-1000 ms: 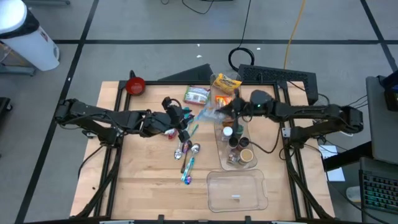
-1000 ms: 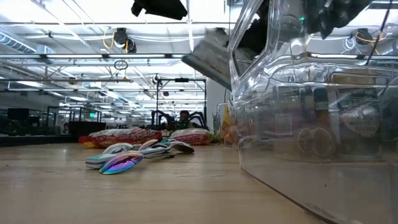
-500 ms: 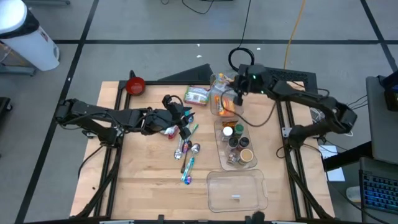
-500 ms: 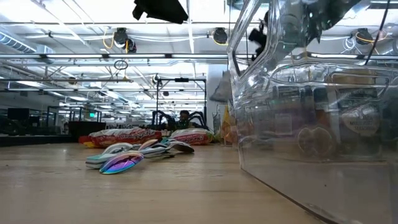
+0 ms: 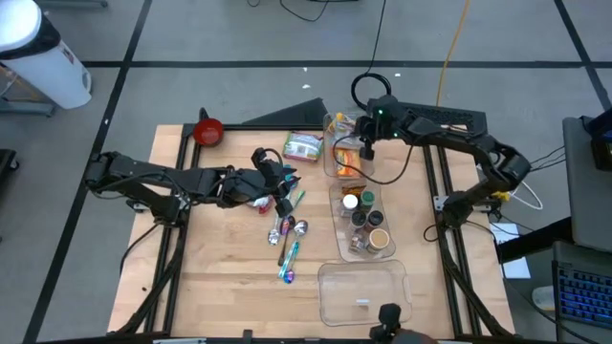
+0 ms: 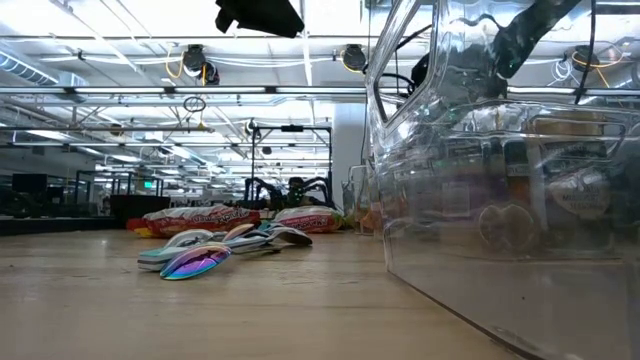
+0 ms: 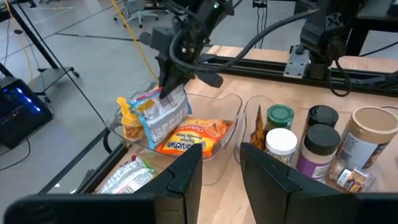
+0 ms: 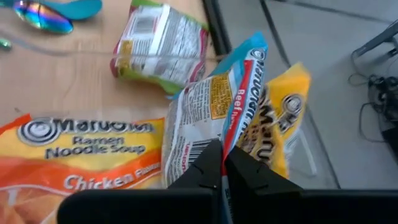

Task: Pick & Place Food Item
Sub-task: Put the blue noodle pack into the top transparent bin, then put the red noodle pack into the top transparent bin

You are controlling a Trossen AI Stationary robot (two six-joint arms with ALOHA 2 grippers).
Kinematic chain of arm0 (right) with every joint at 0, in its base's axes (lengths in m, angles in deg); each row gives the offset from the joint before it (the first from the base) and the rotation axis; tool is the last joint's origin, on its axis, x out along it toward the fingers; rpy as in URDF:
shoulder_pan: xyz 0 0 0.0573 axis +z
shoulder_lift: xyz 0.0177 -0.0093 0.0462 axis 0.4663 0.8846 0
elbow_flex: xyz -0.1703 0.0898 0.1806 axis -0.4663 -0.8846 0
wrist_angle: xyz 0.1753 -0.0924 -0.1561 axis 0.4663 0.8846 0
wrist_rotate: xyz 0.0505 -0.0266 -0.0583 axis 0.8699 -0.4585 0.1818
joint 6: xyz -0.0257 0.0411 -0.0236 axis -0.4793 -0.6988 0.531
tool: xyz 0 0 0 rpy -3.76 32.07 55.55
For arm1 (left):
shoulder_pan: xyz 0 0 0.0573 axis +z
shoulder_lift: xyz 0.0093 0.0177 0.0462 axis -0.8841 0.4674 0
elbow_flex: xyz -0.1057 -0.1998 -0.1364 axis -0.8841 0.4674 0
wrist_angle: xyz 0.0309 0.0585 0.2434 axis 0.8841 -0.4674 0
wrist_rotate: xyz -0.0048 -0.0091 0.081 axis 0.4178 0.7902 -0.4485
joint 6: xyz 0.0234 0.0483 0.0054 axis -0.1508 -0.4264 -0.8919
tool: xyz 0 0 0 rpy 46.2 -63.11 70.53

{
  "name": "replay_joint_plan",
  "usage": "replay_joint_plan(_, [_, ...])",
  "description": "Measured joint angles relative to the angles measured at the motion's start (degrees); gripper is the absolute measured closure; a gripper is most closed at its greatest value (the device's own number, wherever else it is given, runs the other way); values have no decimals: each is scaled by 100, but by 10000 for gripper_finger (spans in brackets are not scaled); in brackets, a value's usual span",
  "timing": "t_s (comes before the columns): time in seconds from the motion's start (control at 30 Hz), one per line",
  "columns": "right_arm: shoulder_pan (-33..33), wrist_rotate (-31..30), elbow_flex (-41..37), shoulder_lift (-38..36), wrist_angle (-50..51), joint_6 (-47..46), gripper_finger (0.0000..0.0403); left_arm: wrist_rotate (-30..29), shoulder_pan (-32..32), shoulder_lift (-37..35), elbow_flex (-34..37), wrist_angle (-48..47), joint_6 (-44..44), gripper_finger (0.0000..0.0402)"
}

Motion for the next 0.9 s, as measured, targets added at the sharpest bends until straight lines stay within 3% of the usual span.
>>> replay_joint_plan(0.33, [9, -40, 0, -33, 192, -448, 389, -2, 0, 2, 0, -1, 17, 284])
replay_joint_plan(0.6, [17, -331, -4, -425, 259, -463, 277, -5, 0, 2, 0, -3, 15, 284])
replay_joint_plan(0.77, [158, -791, -9, -1036, 294, -930, 208, -14, 7, 2, 0, -122, 83, 284])
replay_joint_plan(0.9, [433, -774, -9, -1658, 347, -1607, 177, -23, 69, 4, 0, -167, 123, 284])
